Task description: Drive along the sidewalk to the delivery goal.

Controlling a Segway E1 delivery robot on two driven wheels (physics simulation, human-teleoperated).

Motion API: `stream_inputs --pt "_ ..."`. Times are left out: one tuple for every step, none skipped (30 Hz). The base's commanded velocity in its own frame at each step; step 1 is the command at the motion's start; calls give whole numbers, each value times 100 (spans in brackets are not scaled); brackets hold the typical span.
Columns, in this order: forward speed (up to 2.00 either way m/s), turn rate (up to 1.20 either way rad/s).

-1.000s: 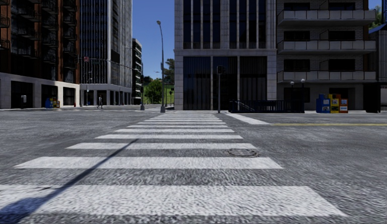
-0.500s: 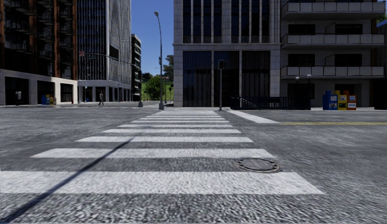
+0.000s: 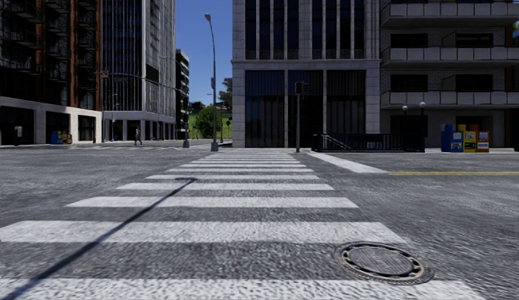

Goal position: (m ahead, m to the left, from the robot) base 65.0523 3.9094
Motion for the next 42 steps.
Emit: stream_inputs --pt "135 0" --pt "136 0" --pt "200 0" --pt "200 0" --pt "200 0" --pt "200 0" --pt "200 0" --pt "200 0" --pt "200 0" --pt "200 0" --pt "200 0" --pt "200 0" --pt "200 0" --pt "200 0" --pt "200 0" --pt "200 0" --pt "200 0" --pt "200 0" --pt "200 12" --pt "200 22" --pt "200 22" --pt "200 26" --pt "200 27" --pt "200 27" --pt "200 27" --pt "200 27" --pt "200 27" --pt "200 27" --pt "200 27" --pt "200 27" --pt "200 27" --pt "200 27" --pt "200 27" --pt "200 27" --pt "200 27" --pt "200 0" --pt "200 0" --pt "200 0" --pt "200 0" --pt "200 0" --pt "200 0" --pt "200 0"
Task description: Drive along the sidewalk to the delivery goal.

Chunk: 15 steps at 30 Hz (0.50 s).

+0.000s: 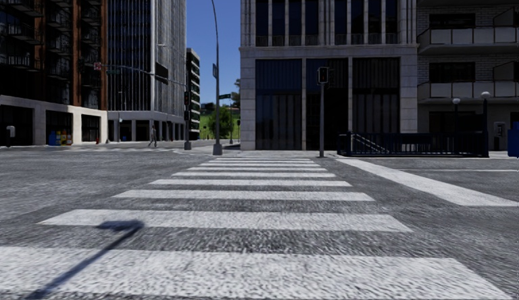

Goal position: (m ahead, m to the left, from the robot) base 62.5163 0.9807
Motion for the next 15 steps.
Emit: stream_inputs --pt "200 0" --pt "200 0" --pt "200 0" --pt "200 0" --pt "200 0" --pt "200 0" --pt "200 0" --pt "200 0" --pt "200 0" --pt "200 0" --pt "200 0" --pt "200 0" --pt "200 0" --pt "200 0" --pt "200 0"
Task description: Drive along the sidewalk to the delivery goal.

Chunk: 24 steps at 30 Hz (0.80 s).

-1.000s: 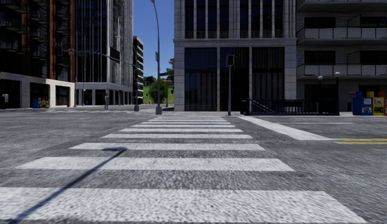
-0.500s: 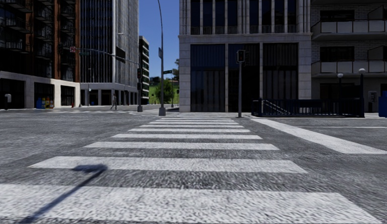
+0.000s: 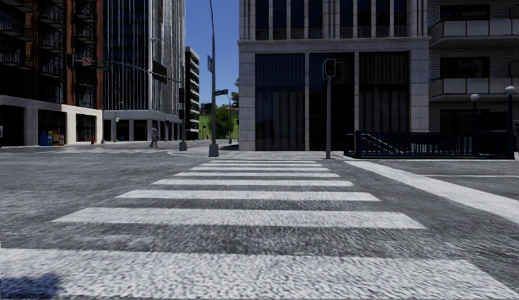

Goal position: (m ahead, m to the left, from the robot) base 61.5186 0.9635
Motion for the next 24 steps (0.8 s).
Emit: stream_inputs --pt "200 0" --pt "200 0" --pt "200 0" --pt "200 0" --pt "200 0" --pt "200 0" --pt "200 0" --pt "200 0" --pt "200 0" --pt "200 0" --pt "200 0" --pt "200 0" --pt "200 0" --pt "200 0" --pt "200 0" --pt "200 0" --pt "200 0" --pt "200 0" --pt "200 0" --pt "200 0" --pt "200 0" --pt "200 0" --pt "200 0" --pt "200 0"
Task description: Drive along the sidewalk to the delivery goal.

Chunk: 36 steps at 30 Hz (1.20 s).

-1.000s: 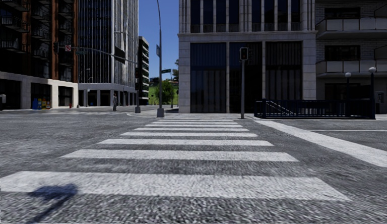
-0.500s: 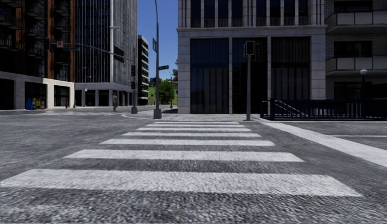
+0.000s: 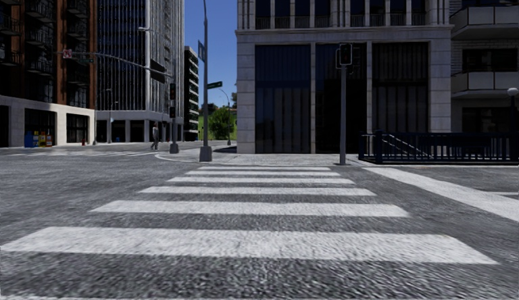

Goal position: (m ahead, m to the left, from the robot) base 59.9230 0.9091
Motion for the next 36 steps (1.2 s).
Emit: stream_inputs --pt "200 0" --pt "200 0" --pt "200 0" --pt "200 0" --pt "200 0" --pt "200 0" --pt "200 0" --pt "200 0" --pt "200 0" --pt "200 0" --pt "200 0" --pt "200 0" --pt "200 0" --pt "200 0" --pt "200 0" --pt "200 0" --pt "200 0" --pt "200 0" --pt "200 0" --pt "200 0" --pt "200 0" --pt "200 0" --pt "200 0" --pt "200 0" --pt "200 0" --pt "200 0" --pt "200 0" --pt "200 0" --pt "200 0" --pt "200 0" --pt "200 0" --pt "200 0" --pt "200 0" --pt "200 0" --pt "200 0" --pt "200 0"
